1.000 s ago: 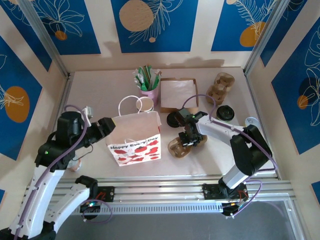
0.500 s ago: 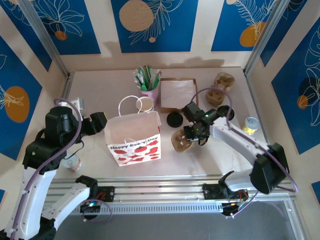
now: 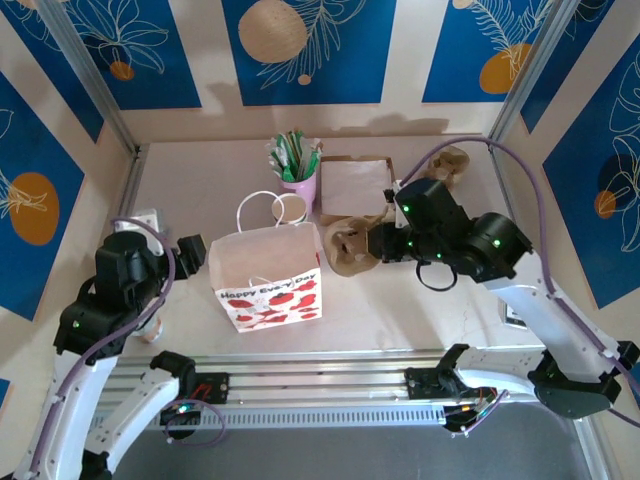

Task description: Pack the takeout coffee

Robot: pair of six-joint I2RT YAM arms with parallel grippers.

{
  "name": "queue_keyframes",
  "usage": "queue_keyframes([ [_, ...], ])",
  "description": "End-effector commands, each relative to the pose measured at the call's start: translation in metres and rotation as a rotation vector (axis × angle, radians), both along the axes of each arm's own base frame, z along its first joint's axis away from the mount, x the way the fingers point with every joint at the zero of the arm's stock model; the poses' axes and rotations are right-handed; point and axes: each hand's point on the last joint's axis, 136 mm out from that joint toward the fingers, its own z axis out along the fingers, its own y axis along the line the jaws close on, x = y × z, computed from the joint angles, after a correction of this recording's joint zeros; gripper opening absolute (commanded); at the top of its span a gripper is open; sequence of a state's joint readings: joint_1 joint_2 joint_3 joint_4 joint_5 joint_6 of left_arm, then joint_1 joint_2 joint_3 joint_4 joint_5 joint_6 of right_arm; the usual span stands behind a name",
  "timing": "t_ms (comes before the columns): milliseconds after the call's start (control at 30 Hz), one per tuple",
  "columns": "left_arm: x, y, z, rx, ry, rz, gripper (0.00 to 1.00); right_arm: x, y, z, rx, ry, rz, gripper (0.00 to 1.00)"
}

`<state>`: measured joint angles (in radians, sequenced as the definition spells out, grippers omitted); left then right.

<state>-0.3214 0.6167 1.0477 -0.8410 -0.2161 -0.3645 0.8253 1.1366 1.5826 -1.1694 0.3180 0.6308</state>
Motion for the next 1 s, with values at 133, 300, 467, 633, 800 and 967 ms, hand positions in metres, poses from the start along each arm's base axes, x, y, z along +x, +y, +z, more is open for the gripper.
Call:
queue_keyframes([
  [133, -0.007, 0.027, 0.011, 0.036, -0.188, 0.116, 0.82, -0.012, 0.041, 0.039, 0.012, -0.048, 0.069, 0.24],
  [300, -0.011, 0.036, -0.003, 0.04, -0.206, 0.161, 0.82, -0.011, 0.091, 0.05, 0.042, -0.06, 0.141, 0.24],
  [467, -0.012, 0.039, -0.006, 0.05, -0.194, 0.175, 0.82, -0.003, 0.13, 0.053, 0.077, -0.058, 0.16, 0.24],
  [633, -0.015, 0.043, -0.007, 0.061, -0.199, 0.187, 0.82, 0.003, 0.156, 0.043, 0.081, -0.021, 0.153, 0.24],
  [800, -0.015, 0.044, -0.006, 0.067, -0.206, 0.192, 0.82, 0.007, 0.166, 0.027, 0.058, 0.011, 0.115, 0.24],
  [967, -0.015, 0.042, -0.008, 0.065, -0.203, 0.183, 0.82, 0.009, 0.174, 0.015, 0.047, 0.032, 0.094, 0.25],
])
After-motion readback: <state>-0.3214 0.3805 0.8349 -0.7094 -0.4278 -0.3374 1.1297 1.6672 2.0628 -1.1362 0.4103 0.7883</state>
